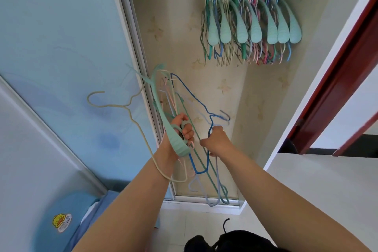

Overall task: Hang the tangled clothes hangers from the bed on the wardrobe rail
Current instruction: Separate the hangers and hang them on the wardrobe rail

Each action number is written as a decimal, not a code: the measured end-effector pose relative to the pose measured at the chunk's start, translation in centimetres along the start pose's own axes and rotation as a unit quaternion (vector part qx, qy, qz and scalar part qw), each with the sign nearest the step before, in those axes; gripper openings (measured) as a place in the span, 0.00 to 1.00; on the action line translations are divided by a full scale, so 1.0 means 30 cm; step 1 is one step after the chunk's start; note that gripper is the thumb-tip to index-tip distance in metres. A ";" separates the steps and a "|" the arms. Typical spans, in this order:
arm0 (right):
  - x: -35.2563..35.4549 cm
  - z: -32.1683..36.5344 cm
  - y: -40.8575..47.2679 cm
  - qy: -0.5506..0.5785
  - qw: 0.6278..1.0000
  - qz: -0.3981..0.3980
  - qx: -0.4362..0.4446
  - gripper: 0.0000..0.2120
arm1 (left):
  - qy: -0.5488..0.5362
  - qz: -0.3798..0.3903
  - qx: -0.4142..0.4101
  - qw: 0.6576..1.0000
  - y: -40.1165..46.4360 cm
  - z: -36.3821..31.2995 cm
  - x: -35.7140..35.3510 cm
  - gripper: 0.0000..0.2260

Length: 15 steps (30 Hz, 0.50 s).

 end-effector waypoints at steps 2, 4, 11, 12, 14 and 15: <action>0.005 -0.015 -0.004 -0.035 0.999 -0.005 0.001 0.10 | -0.011 0.030 -0.001 0.999 -0.006 0.010 -0.009 0.10; 0.034 -0.016 -0.014 -0.048 0.998 -0.042 0.023 0.07 | -0.016 0.062 -0.005 0.998 -0.013 0.019 -0.013 0.10; 0.128 -0.008 -0.024 0.087 0.984 -0.139 0.065 0.13 | 0.073 0.041 -0.038 0.996 -0.030 0.013 0.004 0.07; 0.131 -0.010 -0.022 0.133 0.981 -0.133 0.053 0.14 | 0.074 0.034 -0.042 0.996 -0.033 0.011 0.003 0.07; 0.117 -0.017 -0.022 0.163 0.981 -0.100 0.027 0.16 | 0.070 0.031 -0.045 0.996 -0.030 0.009 -0.003 0.07; 0.118 -0.008 -0.023 0.110 0.989 -0.094 0.033 0.16 | 0.073 0.031 -0.046 0.996 -0.024 0.009 -0.006 0.07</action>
Point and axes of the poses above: each hand's wrist, its own y-axis towards the middle knuckle, its own x-axis out of the back of the hand, z = x × y, the point moved 8 cm from there along y, towards the middle knuckle, and after that the axes turned 6 degrees about -y, right-handed, at the moved point
